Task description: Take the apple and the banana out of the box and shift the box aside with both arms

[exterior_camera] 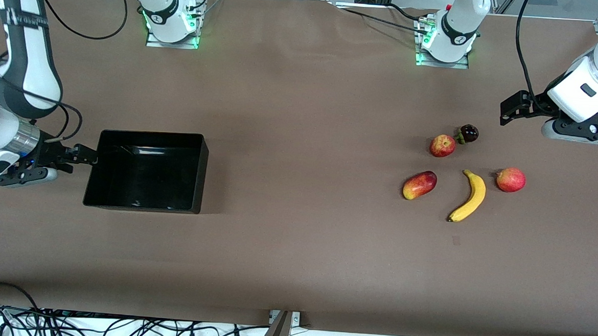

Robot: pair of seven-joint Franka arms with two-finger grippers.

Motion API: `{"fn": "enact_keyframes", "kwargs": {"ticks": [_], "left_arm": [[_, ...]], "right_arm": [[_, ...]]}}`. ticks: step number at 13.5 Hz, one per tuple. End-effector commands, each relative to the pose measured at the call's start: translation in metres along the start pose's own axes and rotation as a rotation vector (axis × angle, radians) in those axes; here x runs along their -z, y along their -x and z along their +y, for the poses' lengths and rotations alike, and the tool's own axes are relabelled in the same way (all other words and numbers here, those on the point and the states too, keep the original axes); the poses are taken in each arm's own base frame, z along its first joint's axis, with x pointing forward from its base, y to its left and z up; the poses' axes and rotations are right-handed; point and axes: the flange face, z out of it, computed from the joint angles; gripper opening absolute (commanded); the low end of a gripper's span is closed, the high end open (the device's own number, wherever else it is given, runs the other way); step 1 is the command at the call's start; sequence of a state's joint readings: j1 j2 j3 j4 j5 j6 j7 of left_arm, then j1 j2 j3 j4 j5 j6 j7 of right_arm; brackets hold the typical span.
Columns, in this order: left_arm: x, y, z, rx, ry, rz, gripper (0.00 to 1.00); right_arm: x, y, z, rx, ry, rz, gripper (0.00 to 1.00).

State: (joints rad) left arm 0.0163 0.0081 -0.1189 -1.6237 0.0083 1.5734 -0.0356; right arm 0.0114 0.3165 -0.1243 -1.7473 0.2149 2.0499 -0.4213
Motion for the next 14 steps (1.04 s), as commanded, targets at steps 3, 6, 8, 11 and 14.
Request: {"fn": "enact_keyframes", "kwargs": {"ticks": [3,6,8,11,14], "left_arm": [[0.007,-0.002,0.001,-0.004,0.016,-0.005,1.00],[0.007,-0.002,0.001,-0.004,0.016,-0.005,1.00],[0.007,-0.002,0.002,-0.004,0.016,-0.005,1.00],[0.008,-0.002,0.003,-0.005,0.016,-0.003,1.00],[0.007,-0.002,0.003,-0.005,0.016,-0.005,1.00]], "right_arm": [[0.081,-0.001,-0.072,-0.018,0.034,-0.058,1.00],[0.130,0.022,-0.114,-0.010,0.069,-0.074,1.00],[0.158,0.043,-0.134,-0.059,0.085,-0.111,1.00],[0.179,0.057,-0.165,-0.086,0.116,-0.114,1.00],[0.180,0.059,-0.167,-0.073,0.115,-0.114,1.00]]}}
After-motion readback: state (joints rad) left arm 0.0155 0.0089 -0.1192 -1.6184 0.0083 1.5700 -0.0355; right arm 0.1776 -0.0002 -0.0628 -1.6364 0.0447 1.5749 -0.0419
